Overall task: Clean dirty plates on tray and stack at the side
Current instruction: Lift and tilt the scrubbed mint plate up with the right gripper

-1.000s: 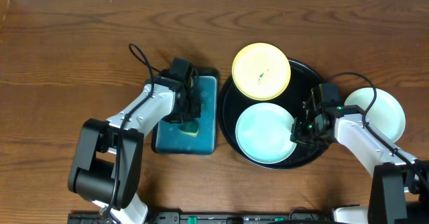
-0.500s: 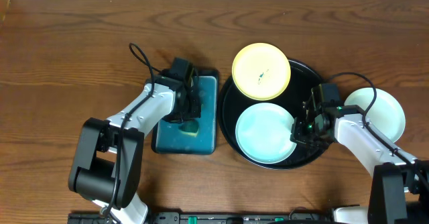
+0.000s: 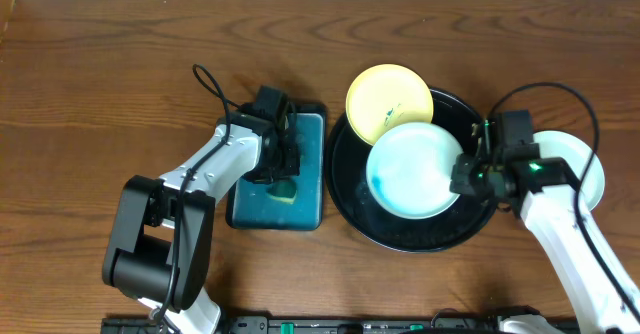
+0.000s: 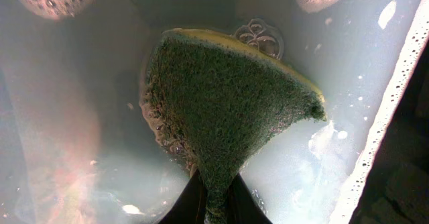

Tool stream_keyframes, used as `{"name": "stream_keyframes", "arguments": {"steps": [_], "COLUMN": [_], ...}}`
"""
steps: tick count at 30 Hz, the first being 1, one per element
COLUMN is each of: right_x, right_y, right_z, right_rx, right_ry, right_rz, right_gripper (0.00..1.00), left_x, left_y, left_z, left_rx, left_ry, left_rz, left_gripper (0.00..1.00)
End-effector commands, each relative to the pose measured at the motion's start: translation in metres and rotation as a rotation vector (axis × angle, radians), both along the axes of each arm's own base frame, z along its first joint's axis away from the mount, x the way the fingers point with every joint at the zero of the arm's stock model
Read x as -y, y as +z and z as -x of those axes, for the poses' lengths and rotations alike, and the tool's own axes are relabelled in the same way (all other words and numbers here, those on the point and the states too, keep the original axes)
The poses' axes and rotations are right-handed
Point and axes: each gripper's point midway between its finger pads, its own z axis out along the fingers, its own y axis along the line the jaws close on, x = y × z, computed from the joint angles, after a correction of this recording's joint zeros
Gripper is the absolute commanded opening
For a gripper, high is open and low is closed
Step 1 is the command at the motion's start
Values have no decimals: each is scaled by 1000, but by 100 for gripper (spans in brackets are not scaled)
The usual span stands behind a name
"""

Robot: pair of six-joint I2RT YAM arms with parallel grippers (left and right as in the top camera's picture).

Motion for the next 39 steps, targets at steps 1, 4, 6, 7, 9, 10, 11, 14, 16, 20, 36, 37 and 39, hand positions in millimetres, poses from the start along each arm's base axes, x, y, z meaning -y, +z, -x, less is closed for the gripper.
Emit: {"name": "stream_keyframes", "arguments": {"steps": [1, 4, 6, 7, 9, 10, 11, 14, 16, 20, 36, 37, 39], "right_x": [23, 35, 42, 46, 52, 55, 57, 61, 63, 66, 51, 49, 43], "right_y": [25, 42, 52, 57, 66, 69, 72, 78, 80, 85, 127, 130, 136], "right_z": [-7, -8, -7, -7, -6, -6, -5, -5, -5, -4, -12, -14, -19], "right_rx": [100, 163, 199, 215, 245, 255, 265, 278, 281, 286, 416, 428, 455], "right_ry": [-16, -24, -36, -47, -55, -58, -56, -44, -30, -12, 98, 109, 131], "right_rz": [142, 209, 247, 264, 299, 315, 331, 368, 399, 483, 845, 859, 892], "right_gripper": [1, 1, 1, 1, 1, 1, 1, 1, 1, 1, 1, 1, 1], "left_x": [-11, -11, -11, -11, -11, -11, -11, -11, -11, -11, -11, -11, -11], "left_y": [-27, -27, -27, -27, -27, -27, -27, -27, -27, -27, -27, -27, -27], "left_z": [17, 17, 17, 17, 17, 17, 17, 17, 17, 17, 17, 17, 17], "left_rx": [-86, -85, -85, -85, -85, -85, -86, -86, -85, -86, -85, -85, -85], "left_ry": [10, 10, 10, 10, 10, 10, 10, 10, 10, 10, 10, 10, 10], "left_rz": [-58, -58, -58, -58, -58, -58, -58, -58, -58, -58, -58, -58, -58], "left_gripper": [8, 8, 8, 7, 8, 8, 8, 8, 8, 8, 8, 8, 8]}}
